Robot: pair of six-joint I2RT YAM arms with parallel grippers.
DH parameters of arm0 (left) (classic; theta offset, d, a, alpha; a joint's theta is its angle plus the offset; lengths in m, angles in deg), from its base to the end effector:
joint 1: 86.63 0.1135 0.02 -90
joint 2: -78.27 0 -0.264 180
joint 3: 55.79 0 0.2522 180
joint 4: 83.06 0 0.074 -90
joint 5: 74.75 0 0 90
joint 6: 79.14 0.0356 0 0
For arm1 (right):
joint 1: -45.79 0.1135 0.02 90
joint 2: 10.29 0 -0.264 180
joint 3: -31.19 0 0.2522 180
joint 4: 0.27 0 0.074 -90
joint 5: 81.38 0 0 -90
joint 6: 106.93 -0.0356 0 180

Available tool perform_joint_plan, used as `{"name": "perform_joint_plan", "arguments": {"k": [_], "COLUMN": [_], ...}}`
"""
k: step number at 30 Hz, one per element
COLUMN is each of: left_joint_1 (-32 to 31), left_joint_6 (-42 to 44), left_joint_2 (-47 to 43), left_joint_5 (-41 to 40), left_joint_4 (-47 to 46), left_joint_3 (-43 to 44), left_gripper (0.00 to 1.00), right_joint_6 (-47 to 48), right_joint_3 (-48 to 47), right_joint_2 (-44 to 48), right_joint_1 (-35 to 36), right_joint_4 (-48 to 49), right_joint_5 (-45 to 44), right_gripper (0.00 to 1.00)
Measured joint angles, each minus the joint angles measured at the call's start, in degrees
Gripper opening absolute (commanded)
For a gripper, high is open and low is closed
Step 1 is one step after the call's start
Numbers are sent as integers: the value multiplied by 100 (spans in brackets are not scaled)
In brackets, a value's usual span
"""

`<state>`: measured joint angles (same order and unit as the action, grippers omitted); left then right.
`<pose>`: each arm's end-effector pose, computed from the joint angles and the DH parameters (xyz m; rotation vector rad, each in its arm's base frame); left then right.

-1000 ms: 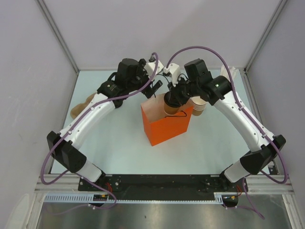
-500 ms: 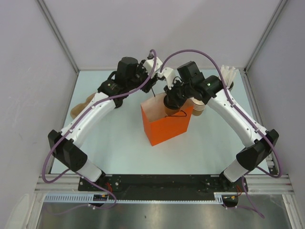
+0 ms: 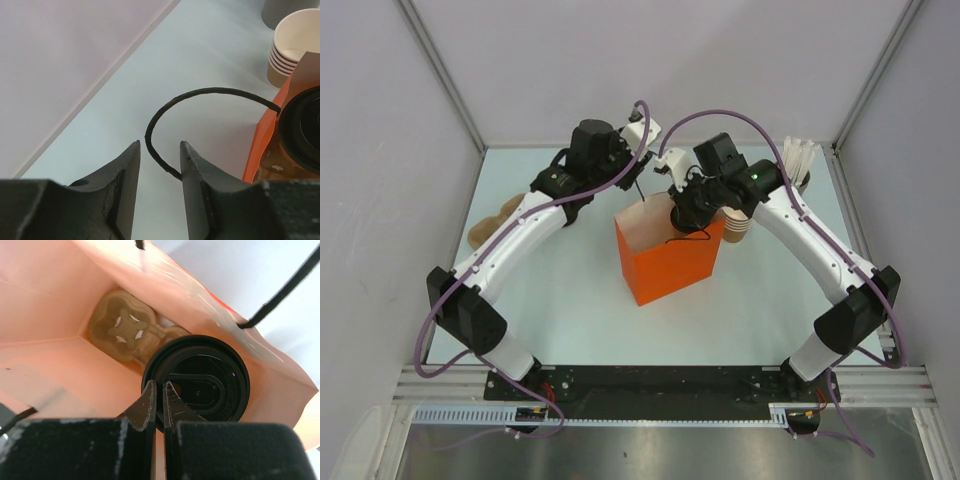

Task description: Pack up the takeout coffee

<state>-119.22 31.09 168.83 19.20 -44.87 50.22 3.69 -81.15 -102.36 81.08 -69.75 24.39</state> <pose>0.3076 -0.1996 0.4023 0.9177 1.7461 -0.2088 0.2694 0.2025 0.3827 -1.2513 2.0905 0.4497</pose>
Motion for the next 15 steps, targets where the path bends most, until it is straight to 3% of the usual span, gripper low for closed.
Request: {"name": "perform_joint_plan", "arguments": {"k": [15], "left_joint_1": [0], "left_joint_6": [-210], "left_joint_2": [94], "left_joint_5": [-223], "left_joint_4": [-144], "left_joint_3": [0], "left_gripper": [40], "right_joint_6": [116], "right_joint_3": [31], "right_joint_2": [-391], "right_joint_1": [-107], "right_joint_4": [-79], "right_joint_5": [140], "right_gripper": [0]}}
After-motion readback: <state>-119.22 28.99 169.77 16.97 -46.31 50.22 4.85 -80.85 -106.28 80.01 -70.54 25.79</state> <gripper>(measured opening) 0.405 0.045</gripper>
